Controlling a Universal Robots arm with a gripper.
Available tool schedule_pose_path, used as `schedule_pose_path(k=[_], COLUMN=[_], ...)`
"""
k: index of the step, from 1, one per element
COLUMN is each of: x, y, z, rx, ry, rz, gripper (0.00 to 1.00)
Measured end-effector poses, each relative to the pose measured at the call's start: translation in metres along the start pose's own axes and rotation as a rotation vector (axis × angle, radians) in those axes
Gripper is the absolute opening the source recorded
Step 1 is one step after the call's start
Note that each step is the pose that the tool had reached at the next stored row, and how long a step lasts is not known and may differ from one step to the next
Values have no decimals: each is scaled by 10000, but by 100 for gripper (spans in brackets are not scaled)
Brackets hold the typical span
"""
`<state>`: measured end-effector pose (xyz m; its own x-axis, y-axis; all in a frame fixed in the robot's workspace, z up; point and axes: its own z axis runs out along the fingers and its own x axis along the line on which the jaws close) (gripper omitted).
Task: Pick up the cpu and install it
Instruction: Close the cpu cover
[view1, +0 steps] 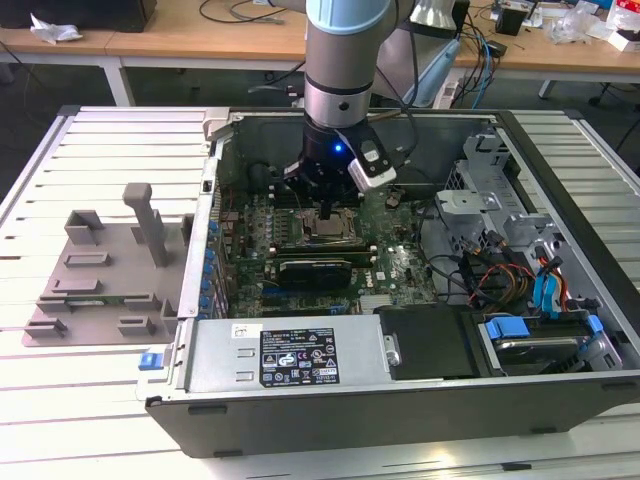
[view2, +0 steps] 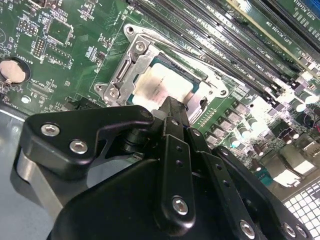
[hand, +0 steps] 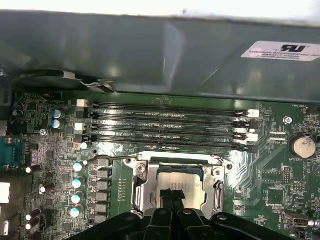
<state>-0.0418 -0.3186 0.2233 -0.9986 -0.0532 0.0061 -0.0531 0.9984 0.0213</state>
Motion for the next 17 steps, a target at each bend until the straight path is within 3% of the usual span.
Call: schedule_pose_path(k=[3,9,12,17], x=[-1,0,10,20], y=[0,0,0,1], z=[1,0,13,16], rx=[47,54,58,57], ry=[1,3,-63,-73], rz=[-2,-1,-6,-15], gripper=[11,11,11,11])
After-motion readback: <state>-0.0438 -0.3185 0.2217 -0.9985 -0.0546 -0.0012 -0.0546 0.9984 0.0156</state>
